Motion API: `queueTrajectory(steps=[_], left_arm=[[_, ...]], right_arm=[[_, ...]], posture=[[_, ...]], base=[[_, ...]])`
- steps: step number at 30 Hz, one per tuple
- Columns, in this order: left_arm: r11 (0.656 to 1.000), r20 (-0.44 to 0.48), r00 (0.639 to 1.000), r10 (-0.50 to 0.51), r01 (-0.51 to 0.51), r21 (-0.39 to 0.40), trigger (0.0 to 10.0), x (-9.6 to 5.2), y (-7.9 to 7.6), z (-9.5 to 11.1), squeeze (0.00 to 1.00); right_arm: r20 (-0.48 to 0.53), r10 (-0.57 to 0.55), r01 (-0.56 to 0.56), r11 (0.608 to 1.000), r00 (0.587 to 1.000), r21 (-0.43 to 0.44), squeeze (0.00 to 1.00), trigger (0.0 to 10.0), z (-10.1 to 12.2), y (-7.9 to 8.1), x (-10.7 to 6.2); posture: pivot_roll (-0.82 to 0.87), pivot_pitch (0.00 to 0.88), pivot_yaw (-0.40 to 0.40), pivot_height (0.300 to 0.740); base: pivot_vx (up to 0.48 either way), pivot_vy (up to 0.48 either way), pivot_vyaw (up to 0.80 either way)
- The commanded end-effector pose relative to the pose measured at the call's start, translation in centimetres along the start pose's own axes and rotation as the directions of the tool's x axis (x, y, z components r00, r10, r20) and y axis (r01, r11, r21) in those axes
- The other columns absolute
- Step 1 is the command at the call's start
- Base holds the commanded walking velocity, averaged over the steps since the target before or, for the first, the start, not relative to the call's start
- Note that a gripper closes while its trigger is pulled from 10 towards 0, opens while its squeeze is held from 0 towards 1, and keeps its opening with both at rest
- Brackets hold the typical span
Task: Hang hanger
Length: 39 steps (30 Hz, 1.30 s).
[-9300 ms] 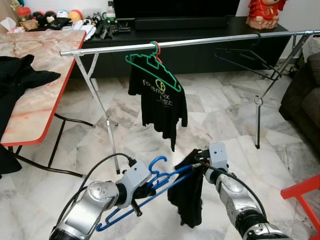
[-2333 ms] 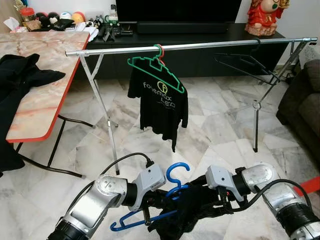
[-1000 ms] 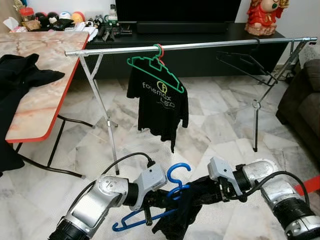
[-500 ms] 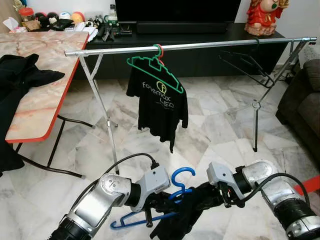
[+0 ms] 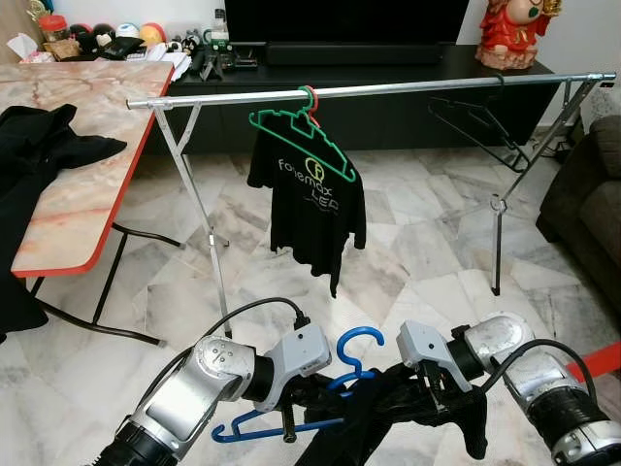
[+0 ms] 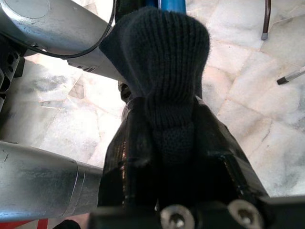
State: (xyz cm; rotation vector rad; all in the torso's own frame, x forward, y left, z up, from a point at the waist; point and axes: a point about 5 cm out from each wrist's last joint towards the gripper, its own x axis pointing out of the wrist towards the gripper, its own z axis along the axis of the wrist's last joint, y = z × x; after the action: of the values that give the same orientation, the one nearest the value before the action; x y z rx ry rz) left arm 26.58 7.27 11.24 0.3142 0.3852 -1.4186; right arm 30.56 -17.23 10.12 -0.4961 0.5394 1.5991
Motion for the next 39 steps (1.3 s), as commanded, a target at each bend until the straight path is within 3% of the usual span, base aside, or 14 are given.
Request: queueTrajectory(steps=[1, 15, 16, 18, 28, 30, 36, 39], left_arm=[[0.994, 0.078, 0.997, -0.024, 0.016, 0.111, 10.0, 0.2, -0.1, 2.8, 0.0], [0.99, 0.068, 0.997, -0.047, 0.038, 0.135, 10.0, 0.1, -0.1, 3.2, 0.01], [0.991, 0.076, 0.996, -0.052, 0.042, 0.129, 10.0, 0.1, -0.1, 3.3, 0.96], [0.99, 0.076, 0.996, -0.052, 0.042, 0.132, 10.0, 0.1, -0.1, 3.3, 1.0], [0.988, 0.025, 0.999, -0.047, 0.043, 0.149, 10.0, -1.0, 0.1, 2.8, 1.0], [0.988, -0.007, 0.999, -0.046, 0.046, 0.15, 10.0, -2.1, 0.2, 2.4, 1.0], [0.987, -0.045, 0.999, -0.024, 0.031, 0.155, 10.0, -3.5, 0.5, 2.0, 1.0], [0.989, -0.043, 0.998, 0.053, -0.046, 0.14, 10.0, -4.8, 1.3, 1.7, 1.0]], right_arm=[[-0.008, 0.063, -0.064, 0.998, 0.998, -0.031, 0.0, 0.0, 0.1, 0.5, 1.1], [-0.066, 0.08, -0.082, 0.996, 0.995, -0.025, 0.0, 0.0, -0.7, 1.0, 1.4], [-0.065, 0.079, -0.081, 0.996, 0.995, -0.024, 0.0, 0.0, -0.7, 1.0, 1.4], [-0.063, 0.076, -0.077, 0.997, 0.995, -0.022, 0.0, 0.0, -0.7, 1.0, 1.4], [-0.075, 0.033, -0.033, 0.999, 0.997, 0.007, 0.0, 0.0, -1.5, 0.9, 0.9], [-0.089, 0.015, -0.014, 1.0, 0.996, 0.021, 0.0, 0.0, -2.1, 1.1, 0.7], [-0.128, -0.021, 0.025, 0.999, 0.992, 0.031, 0.0, 0.0, -3.1, 1.4, 0.3], [-0.069, -0.139, 0.144, 0.986, 0.988, 0.081, 0.0, 0.0, -3.2, 0.8, -0.6]], posture=[[0.01, 0.11, -0.042, 0.74], [0.01, 0.137, -0.045, 0.74], [0.01, 0.137, -0.044, 0.74], [0.01, 0.139, -0.046, 0.74], [0.02, 0.141, -0.053, 0.74], [0.02, 0.146, -0.052, 0.74], [0.02, 0.149, -0.052, 0.74], [0.02, 0.151, -0.054, 0.74]], base=[[0.0, 0.0, 0.0], [0.0, 0.0, 0.0], [0.0, 0.0, 0.0], [0.0, 0.0, 0.0], [0.0, 0.0, 0.0], [0.0, 0.0, 0.0], [0.0, 0.0, 0.0], [0.0, 0.0, 0.0]])
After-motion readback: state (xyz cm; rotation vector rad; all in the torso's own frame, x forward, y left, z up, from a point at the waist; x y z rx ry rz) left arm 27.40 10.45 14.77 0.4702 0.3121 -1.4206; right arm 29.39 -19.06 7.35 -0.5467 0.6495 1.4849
